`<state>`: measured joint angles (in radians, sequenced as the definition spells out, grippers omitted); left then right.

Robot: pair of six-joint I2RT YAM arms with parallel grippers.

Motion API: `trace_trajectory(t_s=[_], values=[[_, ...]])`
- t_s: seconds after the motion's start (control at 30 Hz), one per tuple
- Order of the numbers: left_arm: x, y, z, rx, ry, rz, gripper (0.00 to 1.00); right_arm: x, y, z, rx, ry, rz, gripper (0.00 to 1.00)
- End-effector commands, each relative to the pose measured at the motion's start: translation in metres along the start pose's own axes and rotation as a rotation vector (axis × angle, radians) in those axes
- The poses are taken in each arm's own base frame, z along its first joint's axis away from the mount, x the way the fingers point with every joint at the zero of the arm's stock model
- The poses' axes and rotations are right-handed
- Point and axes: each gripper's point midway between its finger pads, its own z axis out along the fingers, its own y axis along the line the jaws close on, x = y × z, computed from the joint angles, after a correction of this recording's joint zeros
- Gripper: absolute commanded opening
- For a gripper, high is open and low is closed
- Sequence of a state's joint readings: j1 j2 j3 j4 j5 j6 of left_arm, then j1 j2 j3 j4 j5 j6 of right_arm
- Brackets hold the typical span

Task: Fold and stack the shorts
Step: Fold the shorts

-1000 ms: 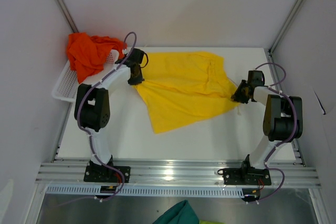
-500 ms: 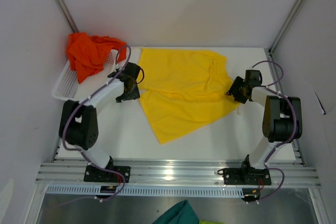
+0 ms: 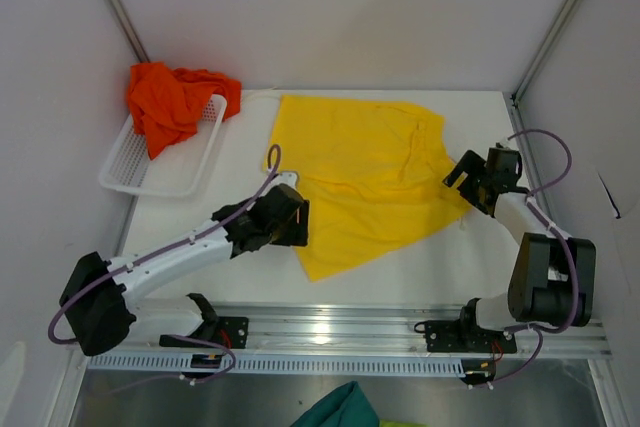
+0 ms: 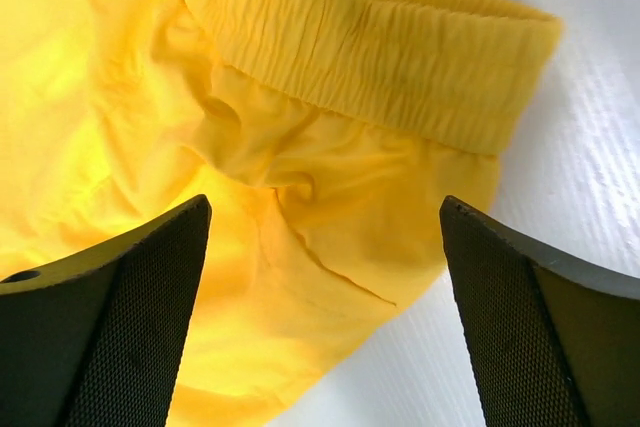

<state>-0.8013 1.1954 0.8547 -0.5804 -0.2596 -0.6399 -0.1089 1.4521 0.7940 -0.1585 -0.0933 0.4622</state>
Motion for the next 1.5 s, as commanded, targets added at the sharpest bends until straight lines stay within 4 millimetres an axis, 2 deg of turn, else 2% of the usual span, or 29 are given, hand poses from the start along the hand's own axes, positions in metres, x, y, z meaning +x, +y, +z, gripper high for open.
trace_trajectory(t_s=[0.0, 0.07, 0.17, 0.23, 0.4, 0.5, 0.53, 0.67, 0.7, 0.83, 0.9, 0.93, 0.97, 1.03, 1.07, 1.27, 1.37, 1.47], values=[[0.030, -0.015, 0.002, 0.017, 0.018, 0.044, 0.70, -0.022, -0.009, -0.015, 0.011, -0.106, 0.085, 0.94], [0.046, -0.019, 0.005, 0.014, 0.029, 0.091, 0.70, -0.027, -0.017, -0.022, 0.006, -0.128, 0.148, 0.92], [0.070, -0.038, 0.003, 0.045, 0.033, 0.202, 0.70, -0.028, -0.028, -0.027, 0.008, -0.146, 0.210, 0.88], [0.075, -0.042, 0.004, 0.031, 0.023, 0.241, 0.70, -0.031, -0.038, -0.027, 0.019, -0.147, 0.247, 0.88], [0.086, -0.057, 0.002, -0.009, 0.020, 0.365, 0.70, -0.023, -0.047, -0.007, 0.019, -0.076, 0.296, 0.87], [0.086, -0.061, 0.000, -0.029, -0.003, 0.416, 0.70, -0.022, -0.051, 0.007, 0.025, -0.056, 0.314, 0.83], [0.088, -0.061, 0.001, -0.033, 0.001, 0.429, 0.70, -0.027, -0.049, 0.011, 0.012, -0.059, 0.317, 0.82], [0.091, -0.064, 0.002, -0.024, 0.007, 0.449, 0.70, -0.022, -0.050, 0.030, 0.005, -0.014, 0.344, 0.76], [0.091, -0.065, 0.002, -0.017, 0.005, 0.451, 0.69, -0.030, -0.049, 0.034, -0.009, -0.038, 0.339, 0.69], [0.095, -0.065, -0.002, 0.012, 0.010, 0.480, 0.69, -0.027, -0.054, 0.044, -0.002, -0.036, 0.340, 0.59], [0.098, -0.067, -0.006, 0.046, 0.012, 0.502, 0.69, -0.022, -0.057, 0.049, -0.002, -0.031, 0.338, 0.48], [0.101, -0.067, -0.006, 0.059, 0.017, 0.511, 0.69, -0.020, -0.056, 0.050, -0.007, -0.028, 0.338, 0.38], [0.102, -0.069, -0.007, 0.077, 0.016, 0.514, 0.69, -0.015, -0.056, 0.052, -0.023, -0.011, 0.344, 0.20], [0.108, -0.070, -0.009, 0.111, 0.037, 0.538, 0.70, -0.012, -0.056, 0.055, -0.040, 0.003, 0.347, 0.05], [0.110, -0.071, -0.010, 0.124, 0.041, 0.545, 0.69, -0.011, -0.055, 0.055, -0.047, 0.008, 0.351, 0.00], [0.120, -0.065, -0.011, 0.123, 0.071, 0.571, 0.70, -0.008, -0.047, 0.055, -0.140, 0.015, 0.355, 0.00], [0.120, -0.058, -0.005, 0.072, 0.067, 0.564, 0.70, -0.007, -0.047, 0.055, -0.157, 0.017, 0.361, 0.00], [0.116, -0.061, 0.002, 0.036, 0.050, 0.573, 0.69, -0.005, -0.046, 0.054, -0.177, 0.017, 0.366, 0.00]])
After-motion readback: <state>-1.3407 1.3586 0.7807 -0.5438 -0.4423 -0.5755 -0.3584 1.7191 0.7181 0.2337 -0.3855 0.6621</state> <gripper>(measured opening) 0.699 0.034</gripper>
